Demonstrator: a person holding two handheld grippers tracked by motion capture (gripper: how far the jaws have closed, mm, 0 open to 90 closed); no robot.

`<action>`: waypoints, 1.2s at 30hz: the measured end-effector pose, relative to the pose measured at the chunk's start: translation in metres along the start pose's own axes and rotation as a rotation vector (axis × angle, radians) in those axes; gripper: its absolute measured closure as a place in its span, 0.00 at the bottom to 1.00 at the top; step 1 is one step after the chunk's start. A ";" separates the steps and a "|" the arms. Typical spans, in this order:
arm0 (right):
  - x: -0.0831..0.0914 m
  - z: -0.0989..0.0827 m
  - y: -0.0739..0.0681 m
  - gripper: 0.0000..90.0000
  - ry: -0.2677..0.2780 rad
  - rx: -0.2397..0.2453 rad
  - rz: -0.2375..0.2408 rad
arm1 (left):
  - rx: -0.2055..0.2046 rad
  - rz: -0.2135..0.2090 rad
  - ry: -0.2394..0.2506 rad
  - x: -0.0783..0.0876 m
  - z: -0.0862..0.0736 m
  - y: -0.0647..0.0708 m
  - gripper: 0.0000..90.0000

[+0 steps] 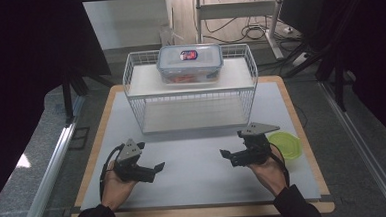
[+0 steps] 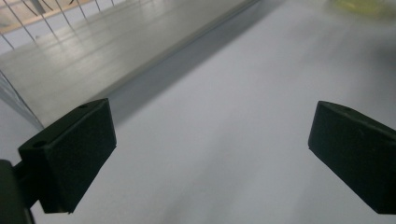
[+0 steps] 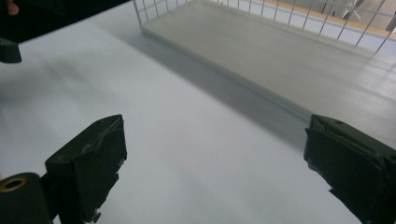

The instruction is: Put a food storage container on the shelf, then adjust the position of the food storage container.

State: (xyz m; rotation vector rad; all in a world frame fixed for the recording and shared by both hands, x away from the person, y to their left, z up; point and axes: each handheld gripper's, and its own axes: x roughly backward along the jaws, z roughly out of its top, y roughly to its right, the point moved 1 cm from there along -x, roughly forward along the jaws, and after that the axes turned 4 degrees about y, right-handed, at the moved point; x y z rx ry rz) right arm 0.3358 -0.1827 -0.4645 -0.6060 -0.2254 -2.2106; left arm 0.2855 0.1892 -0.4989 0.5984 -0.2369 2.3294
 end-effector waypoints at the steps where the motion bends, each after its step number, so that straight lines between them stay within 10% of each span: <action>1: 0.000 -0.003 -0.001 0.06 -0.005 0.005 -0.001 | -0.004 0.005 -0.003 0.000 -0.003 0.001 0.01; 10: -0.012 -0.033 -0.007 0.04 -0.105 0.069 0.004 | -0.049 0.005 -0.054 -0.005 -0.022 0.011 0.00; 21: -0.010 -0.032 0.003 0.02 -0.102 -0.103 -0.017 | -0.058 0.017 -0.031 -0.004 -0.023 0.010 0.00; 36: 0.035 -0.021 0.036 0.87 -0.069 -0.064 -0.197 | -0.042 0.006 -0.037 -0.005 -0.024 0.008 0.00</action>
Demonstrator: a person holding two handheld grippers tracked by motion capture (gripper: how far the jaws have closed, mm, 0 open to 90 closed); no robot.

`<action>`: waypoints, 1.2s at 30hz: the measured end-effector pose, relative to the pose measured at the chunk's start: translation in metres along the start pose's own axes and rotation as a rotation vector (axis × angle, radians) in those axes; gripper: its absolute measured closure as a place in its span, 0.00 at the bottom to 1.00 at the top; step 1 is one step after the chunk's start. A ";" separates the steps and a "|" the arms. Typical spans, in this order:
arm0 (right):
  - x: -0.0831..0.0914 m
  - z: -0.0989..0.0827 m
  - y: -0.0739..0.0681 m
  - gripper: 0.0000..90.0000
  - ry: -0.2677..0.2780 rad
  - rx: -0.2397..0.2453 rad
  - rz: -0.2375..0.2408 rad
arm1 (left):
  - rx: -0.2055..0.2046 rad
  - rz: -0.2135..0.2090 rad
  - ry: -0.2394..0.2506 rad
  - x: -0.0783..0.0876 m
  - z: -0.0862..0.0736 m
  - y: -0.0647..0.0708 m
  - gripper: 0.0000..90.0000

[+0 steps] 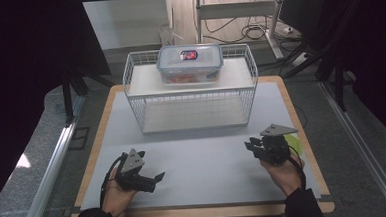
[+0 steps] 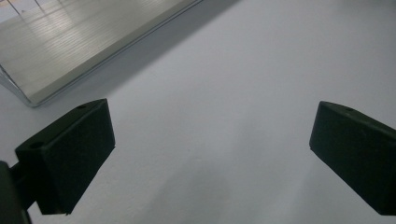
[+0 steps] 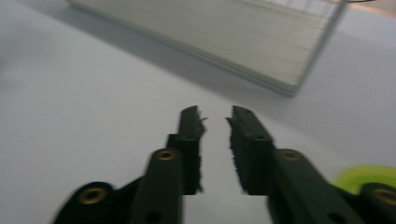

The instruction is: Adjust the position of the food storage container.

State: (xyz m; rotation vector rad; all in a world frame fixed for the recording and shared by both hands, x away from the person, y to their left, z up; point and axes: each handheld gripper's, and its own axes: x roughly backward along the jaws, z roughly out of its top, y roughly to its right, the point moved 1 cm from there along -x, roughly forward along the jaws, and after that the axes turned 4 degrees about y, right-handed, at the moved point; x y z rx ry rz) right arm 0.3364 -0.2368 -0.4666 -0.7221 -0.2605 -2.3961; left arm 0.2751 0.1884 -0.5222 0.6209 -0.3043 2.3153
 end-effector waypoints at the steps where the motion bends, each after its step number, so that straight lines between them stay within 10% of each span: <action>1: 0.005 0.000 0.009 0.96 0.007 -0.011 -0.029 | 0.001 -0.002 -0.002 0.000 0.000 0.000 0.00; 21: 0.059 -0.029 0.102 1.00 0.000 -0.209 -0.375 | 0.012 -0.006 -0.018 -0.002 -0.001 -0.001 0.01; 36: 0.053 -0.053 0.105 1.00 -0.134 -0.250 -0.402 | 0.012 -0.004 -0.030 -0.003 -0.002 0.000 0.01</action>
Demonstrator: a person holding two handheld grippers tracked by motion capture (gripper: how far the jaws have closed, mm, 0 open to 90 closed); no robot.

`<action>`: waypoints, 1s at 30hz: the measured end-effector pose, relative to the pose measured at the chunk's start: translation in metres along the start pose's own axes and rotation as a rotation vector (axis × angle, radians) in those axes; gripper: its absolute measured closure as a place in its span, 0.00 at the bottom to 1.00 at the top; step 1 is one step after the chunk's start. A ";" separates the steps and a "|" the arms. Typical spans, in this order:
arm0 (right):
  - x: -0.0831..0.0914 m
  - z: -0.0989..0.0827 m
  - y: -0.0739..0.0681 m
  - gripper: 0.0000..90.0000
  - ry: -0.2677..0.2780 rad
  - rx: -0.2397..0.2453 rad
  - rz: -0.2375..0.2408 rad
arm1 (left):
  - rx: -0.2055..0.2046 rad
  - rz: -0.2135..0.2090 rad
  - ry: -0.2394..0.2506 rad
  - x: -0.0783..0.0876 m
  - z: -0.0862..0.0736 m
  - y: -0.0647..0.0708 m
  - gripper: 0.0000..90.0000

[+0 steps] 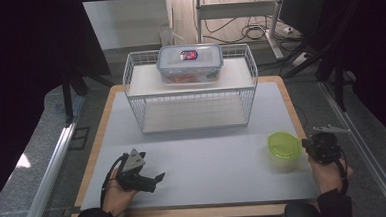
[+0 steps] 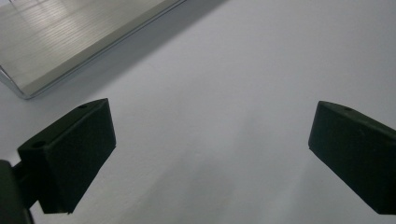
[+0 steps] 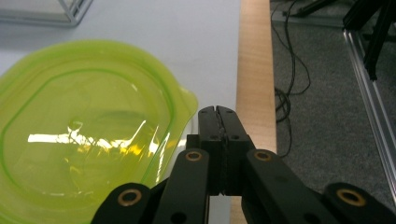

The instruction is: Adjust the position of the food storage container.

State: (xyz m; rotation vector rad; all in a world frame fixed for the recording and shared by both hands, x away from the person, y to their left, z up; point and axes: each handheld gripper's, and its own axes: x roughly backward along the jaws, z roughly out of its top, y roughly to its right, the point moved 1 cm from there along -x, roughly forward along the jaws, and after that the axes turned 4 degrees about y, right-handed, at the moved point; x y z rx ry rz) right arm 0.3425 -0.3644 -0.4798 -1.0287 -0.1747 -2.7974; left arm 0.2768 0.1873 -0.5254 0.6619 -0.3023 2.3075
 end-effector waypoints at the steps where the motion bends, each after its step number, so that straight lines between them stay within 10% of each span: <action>1: -0.001 -0.001 -0.001 1.00 -0.004 0.000 -0.006 | -0.005 -0.001 -0.006 0.000 0.000 0.000 0.01; 30: -0.034 -0.008 -0.010 1.00 -0.083 -0.063 0.217 | -0.017 -0.005 -0.023 -0.003 -0.001 0.001 0.01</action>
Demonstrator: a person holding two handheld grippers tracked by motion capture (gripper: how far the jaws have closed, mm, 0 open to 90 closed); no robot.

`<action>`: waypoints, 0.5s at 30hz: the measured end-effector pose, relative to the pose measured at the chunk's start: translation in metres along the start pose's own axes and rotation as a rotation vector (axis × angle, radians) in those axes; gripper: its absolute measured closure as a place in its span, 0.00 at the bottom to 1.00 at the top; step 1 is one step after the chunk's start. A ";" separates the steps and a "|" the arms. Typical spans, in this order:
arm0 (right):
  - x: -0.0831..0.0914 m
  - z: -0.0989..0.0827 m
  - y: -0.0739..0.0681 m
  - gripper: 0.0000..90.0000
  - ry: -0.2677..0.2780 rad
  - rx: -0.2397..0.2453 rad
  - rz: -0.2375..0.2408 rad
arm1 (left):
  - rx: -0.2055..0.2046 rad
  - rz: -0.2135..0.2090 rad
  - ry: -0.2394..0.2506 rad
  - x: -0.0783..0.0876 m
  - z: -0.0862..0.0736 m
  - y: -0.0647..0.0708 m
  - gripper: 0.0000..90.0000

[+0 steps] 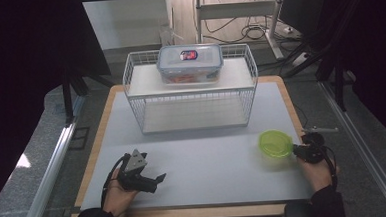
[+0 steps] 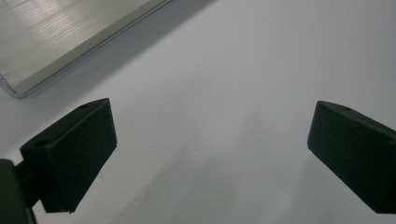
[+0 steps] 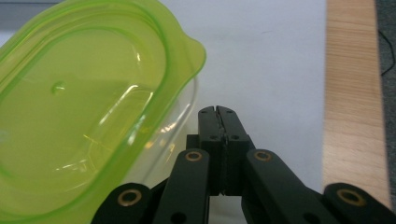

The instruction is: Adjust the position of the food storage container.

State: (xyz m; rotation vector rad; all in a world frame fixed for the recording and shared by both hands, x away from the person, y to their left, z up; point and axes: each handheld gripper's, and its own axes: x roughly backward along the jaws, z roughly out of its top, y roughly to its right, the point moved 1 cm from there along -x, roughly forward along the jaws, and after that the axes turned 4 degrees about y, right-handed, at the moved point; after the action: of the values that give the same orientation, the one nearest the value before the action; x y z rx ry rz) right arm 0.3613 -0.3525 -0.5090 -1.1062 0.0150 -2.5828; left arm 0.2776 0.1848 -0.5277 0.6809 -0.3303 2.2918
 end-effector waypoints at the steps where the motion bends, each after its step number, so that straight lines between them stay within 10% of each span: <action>1: -0.001 0.000 -0.001 1.00 0.000 -0.001 0.007 | 0.003 0.000 -0.001 0.000 0.000 0.000 0.01; 15: -0.029 0.014 -0.027 1.00 -0.019 0.059 0.095 | -0.004 -0.001 -0.011 -0.002 0.000 0.001 0.02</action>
State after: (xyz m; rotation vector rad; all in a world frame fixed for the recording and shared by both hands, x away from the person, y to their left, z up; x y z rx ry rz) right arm 0.3817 -0.3165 -0.5156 -1.0818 -0.0132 -2.4728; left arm 0.2782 0.1835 -0.5290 0.6915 -0.3389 2.2865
